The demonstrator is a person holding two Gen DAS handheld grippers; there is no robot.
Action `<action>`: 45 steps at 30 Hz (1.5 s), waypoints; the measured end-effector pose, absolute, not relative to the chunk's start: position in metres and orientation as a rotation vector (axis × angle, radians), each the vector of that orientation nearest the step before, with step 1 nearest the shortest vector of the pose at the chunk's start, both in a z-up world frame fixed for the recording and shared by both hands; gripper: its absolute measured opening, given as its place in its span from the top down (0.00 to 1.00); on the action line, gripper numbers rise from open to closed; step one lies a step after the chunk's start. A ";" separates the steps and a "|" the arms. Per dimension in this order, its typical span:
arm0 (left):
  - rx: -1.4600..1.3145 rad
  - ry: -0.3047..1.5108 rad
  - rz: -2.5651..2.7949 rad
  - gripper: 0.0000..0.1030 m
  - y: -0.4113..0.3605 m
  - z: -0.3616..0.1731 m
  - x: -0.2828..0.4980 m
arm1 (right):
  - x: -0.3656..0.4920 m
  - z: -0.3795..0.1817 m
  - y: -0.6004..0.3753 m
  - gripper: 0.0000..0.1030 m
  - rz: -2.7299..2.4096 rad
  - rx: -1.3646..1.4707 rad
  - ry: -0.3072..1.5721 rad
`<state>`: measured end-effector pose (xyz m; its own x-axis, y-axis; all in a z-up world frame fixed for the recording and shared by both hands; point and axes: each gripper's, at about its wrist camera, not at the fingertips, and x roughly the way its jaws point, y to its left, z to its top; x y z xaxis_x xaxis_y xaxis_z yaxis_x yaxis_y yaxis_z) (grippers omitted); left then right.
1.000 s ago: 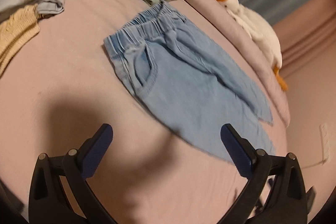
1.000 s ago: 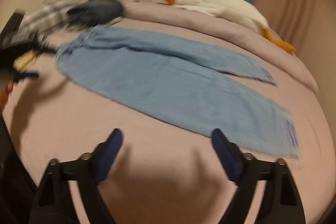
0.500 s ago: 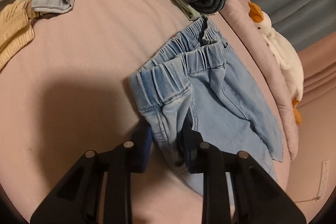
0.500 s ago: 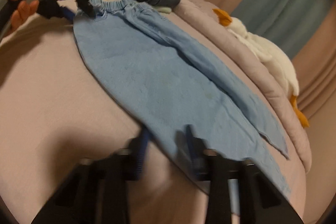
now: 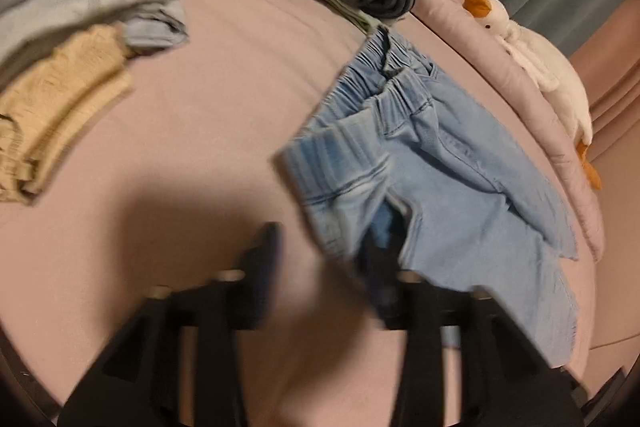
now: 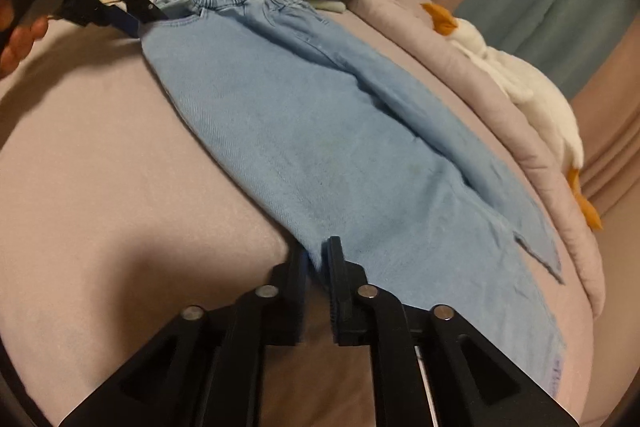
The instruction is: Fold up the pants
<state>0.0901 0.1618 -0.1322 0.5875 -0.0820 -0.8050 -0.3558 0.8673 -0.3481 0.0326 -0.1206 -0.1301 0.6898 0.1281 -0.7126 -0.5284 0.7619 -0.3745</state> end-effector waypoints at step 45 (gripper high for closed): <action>-0.209 0.883 -0.133 0.25 0.071 -0.105 0.104 | 0.021 -0.076 -0.448 0.78 -0.184 0.431 0.716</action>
<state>0.1035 0.0709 -0.1046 0.6284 -0.2006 -0.7516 0.0290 0.9715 -0.2351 0.0206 -0.4480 -0.0756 0.7427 -0.0171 -0.6694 0.3074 0.8968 0.3182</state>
